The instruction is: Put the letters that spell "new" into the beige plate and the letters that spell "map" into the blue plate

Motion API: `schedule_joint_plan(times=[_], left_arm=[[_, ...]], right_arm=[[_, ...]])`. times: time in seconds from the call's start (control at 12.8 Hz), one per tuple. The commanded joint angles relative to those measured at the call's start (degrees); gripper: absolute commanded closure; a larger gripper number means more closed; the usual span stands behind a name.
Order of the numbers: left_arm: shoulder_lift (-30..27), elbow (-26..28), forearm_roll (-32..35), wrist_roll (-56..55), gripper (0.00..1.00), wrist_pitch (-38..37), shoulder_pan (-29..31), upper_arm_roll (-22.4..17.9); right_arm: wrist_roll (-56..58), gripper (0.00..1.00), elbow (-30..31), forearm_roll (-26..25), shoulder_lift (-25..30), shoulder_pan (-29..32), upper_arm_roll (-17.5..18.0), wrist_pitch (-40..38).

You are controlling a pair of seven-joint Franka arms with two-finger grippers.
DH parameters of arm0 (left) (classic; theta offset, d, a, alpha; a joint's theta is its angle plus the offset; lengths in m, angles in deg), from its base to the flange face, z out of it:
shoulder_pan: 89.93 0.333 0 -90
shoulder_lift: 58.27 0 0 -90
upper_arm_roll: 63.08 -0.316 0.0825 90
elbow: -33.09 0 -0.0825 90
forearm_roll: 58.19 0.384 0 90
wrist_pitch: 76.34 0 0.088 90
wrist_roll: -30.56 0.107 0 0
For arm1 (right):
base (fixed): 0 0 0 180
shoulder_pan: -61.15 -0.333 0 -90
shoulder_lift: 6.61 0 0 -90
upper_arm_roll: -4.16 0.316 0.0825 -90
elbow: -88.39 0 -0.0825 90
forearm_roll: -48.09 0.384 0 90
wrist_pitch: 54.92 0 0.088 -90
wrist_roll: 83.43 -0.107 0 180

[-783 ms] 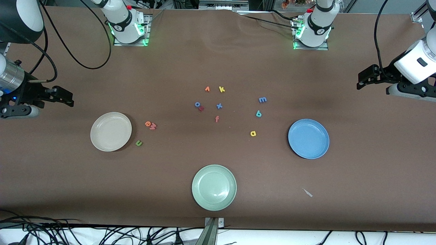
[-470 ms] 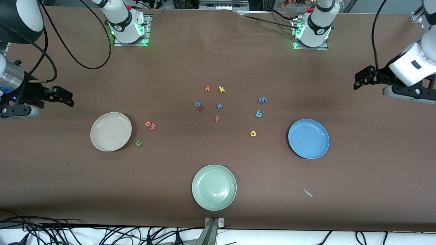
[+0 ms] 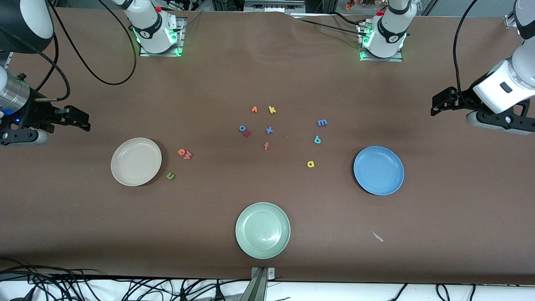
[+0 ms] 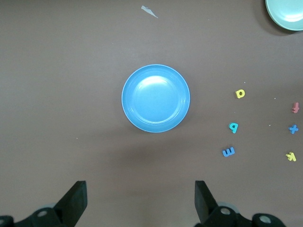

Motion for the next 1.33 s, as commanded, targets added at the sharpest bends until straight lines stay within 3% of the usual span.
schedule_joint_plan(times=[0.0,1.25], left_arm=[[0.8,-1.8,1.4,-0.8,0.00,-1.1,0.1,0.1],[1.7,-1.7,1.4,-2.3,0.00,-1.1,0.0,0.3]], right_arm=[[-0.7,0.00,-1.3,-0.6,-0.2,0.0,0.1,-1.1],[-0.9,0.00,-1.3,-0.2,-0.1,0.0,0.1,-1.0]])
